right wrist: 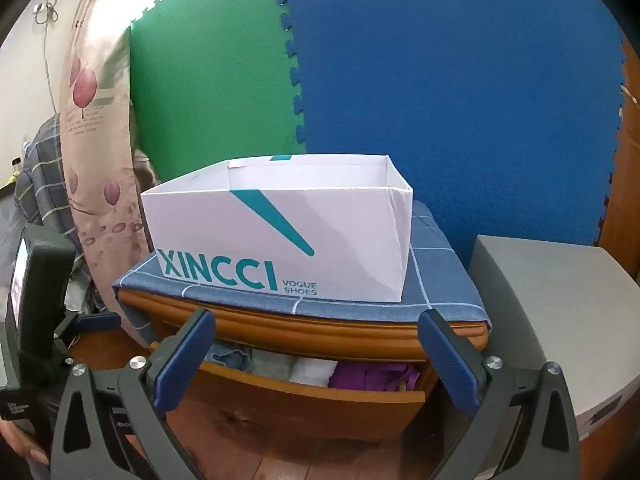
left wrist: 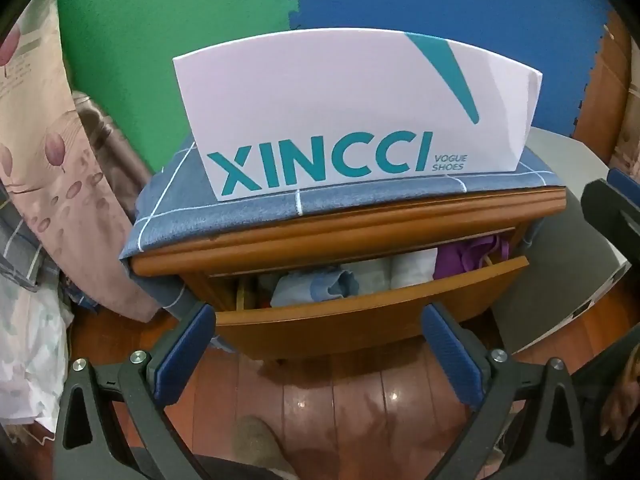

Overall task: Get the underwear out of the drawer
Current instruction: 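Move the left tool toward the open drawer below the white box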

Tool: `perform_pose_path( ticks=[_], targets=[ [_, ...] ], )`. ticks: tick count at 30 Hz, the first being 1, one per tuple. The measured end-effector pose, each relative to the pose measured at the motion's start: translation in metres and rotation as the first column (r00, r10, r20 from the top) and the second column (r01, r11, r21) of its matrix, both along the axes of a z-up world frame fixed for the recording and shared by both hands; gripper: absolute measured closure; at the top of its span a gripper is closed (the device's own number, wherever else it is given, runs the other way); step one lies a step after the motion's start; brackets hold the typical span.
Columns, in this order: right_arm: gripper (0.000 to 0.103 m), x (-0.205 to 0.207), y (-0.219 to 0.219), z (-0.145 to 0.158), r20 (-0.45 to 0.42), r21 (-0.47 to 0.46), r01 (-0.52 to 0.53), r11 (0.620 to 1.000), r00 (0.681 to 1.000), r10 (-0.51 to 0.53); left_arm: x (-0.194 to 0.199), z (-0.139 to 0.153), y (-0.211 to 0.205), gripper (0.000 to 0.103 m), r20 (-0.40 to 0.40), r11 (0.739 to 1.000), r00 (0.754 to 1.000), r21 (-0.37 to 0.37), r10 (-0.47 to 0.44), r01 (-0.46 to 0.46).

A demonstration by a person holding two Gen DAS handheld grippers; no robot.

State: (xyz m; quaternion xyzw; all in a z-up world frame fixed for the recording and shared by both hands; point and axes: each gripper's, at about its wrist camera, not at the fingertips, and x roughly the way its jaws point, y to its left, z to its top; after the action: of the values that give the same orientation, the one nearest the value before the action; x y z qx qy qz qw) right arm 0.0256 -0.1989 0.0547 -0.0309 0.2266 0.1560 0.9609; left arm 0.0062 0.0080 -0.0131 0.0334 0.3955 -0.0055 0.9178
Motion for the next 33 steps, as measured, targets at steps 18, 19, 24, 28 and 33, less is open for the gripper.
perform_pose_path(
  ticks=[18, 19, 24, 28, 33],
  targets=[
    [0.000, -0.0048, 0.0035, 0.0001, -0.003, 0.003, -0.009, 1.000, 1.000, 0.009, 0.0041, -0.0023, 0.0056, 0.001, -0.020, 1.000, 1.000, -0.013, 0.018, -0.018],
    [0.000, -0.0046, 0.0038, 0.0002, -0.003, 0.002, -0.010, 1.000, 1.000, 0.010, 0.0040, -0.0024, 0.0059, 0.001, -0.021, 1.000, 1.000, -0.014, 0.018, -0.018],
    [0.000, -0.0056, 0.0050, 0.0002, -0.003, 0.000, -0.015, 1.000, 1.000, 0.015, 0.0041, -0.0027, 0.0057, 0.001, -0.022, 1.000, 1.000, -0.013, 0.018, -0.018],
    [0.000, -0.0061, 0.0055, 0.0003, -0.002, -0.002, -0.018, 1.000, 1.000, 0.018, 0.0043, -0.0035, 0.0054, 0.001, -0.025, 1.000, 0.999, -0.015, 0.021, -0.022],
    [0.000, -0.0068, 0.0059, 0.0004, -0.002, -0.001, -0.018, 1.000, 1.000, 0.018, 0.0047, -0.0047, 0.0043, 0.001, -0.029, 1.000, 0.999, -0.011, 0.021, -0.021]
  ],
)
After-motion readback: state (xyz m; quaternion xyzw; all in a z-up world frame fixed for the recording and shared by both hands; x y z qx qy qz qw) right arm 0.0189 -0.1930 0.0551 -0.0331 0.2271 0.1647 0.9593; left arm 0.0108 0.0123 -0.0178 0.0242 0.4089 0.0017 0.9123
